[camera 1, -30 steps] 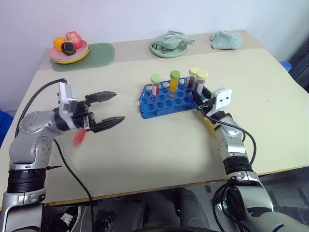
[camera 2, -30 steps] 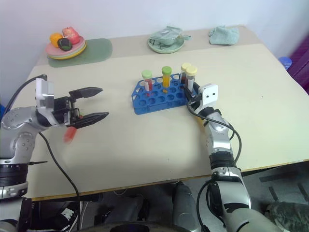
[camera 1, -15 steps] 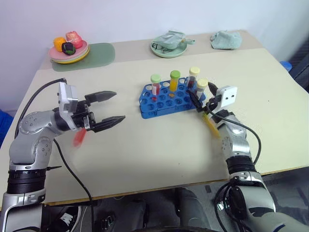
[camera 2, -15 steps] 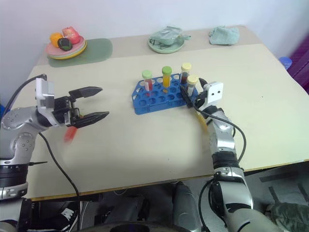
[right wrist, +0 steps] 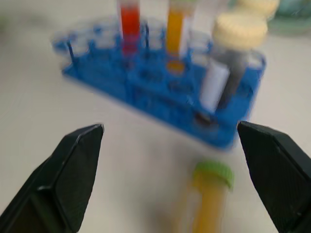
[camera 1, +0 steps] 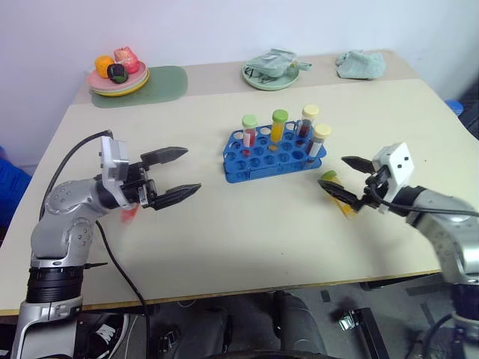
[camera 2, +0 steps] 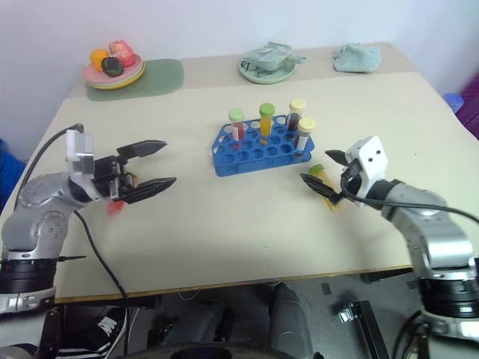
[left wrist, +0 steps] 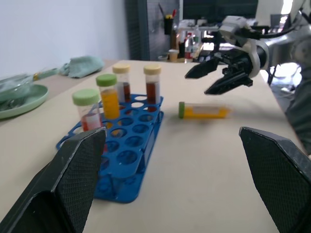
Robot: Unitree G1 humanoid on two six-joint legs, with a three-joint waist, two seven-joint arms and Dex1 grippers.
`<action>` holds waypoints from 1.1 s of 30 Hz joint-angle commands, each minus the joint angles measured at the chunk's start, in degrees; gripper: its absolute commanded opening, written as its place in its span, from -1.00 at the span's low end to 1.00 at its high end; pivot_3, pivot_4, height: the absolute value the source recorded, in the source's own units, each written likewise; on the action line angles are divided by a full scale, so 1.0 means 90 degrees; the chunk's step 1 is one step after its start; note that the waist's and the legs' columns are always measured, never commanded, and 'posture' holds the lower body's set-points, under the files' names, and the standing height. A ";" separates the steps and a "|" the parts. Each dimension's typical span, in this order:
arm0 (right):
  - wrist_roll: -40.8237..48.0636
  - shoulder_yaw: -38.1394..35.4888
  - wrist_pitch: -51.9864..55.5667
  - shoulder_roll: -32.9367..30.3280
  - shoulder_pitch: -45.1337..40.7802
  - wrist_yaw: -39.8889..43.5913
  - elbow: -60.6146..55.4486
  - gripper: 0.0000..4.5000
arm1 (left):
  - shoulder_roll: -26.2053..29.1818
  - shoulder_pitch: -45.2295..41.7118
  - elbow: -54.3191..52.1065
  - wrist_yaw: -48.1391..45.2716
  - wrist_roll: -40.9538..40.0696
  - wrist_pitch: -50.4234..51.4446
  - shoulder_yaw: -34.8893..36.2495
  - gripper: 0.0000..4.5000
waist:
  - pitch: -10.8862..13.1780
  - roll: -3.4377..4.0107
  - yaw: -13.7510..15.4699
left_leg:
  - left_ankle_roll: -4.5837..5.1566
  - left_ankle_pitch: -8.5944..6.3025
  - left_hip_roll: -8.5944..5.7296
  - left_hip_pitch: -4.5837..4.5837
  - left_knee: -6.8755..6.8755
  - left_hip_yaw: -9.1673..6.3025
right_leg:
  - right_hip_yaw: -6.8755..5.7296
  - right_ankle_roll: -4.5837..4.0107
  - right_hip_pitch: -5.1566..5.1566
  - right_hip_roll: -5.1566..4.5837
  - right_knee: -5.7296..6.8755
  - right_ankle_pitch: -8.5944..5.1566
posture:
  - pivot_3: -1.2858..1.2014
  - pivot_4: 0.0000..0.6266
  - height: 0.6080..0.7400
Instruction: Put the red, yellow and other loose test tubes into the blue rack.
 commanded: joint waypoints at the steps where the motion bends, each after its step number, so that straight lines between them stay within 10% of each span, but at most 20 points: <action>1: -0.0123 0.0214 0.1371 -0.0541 -0.0609 -0.0260 0.0008 0.98 | -0.0062 -0.0146 -0.0080 0.0026 -0.0011 -0.0163 -0.0017 1.00 | 0.0000 0.0000 0.0030 | 0.0000 0.0000 0.0001 -0.0001 0.0000 0.0001 | 0.0001 0.0000 -0.0002 0.0000 0.0000 0.0000 | 0.03 -0.52 1.00; 16: -0.0278 0.3597 0.5408 -0.1269 -0.4560 0.0929 0.1764 0.98 | -0.0419 0.0493 -0.0967 0.0674 -0.0042 -0.0160 -0.0194 1.00 | 0.0003 -0.0009 0.0051 | 0.0002 -0.0002 0.0008 -0.0035 0.0003 0.0005 | -0.0004 0.0000 -0.0026 -0.0002 -0.0011 0.0000 | 0.03 -0.52 1.00; 33: -0.0017 0.4632 0.5979 -0.0284 -0.5628 0.0086 0.3639 0.98 | -0.0521 0.0947 -0.1350 0.0974 -0.0103 -0.0264 -0.0179 1.00 | 0.0001 -0.0011 0.0054 | 0.0002 -0.0001 0.0007 -0.0053 0.0005 0.0002 | -0.0011 -0.0005 -0.0038 -0.0001 -0.0003 0.0004 | 0.03 -0.52 1.00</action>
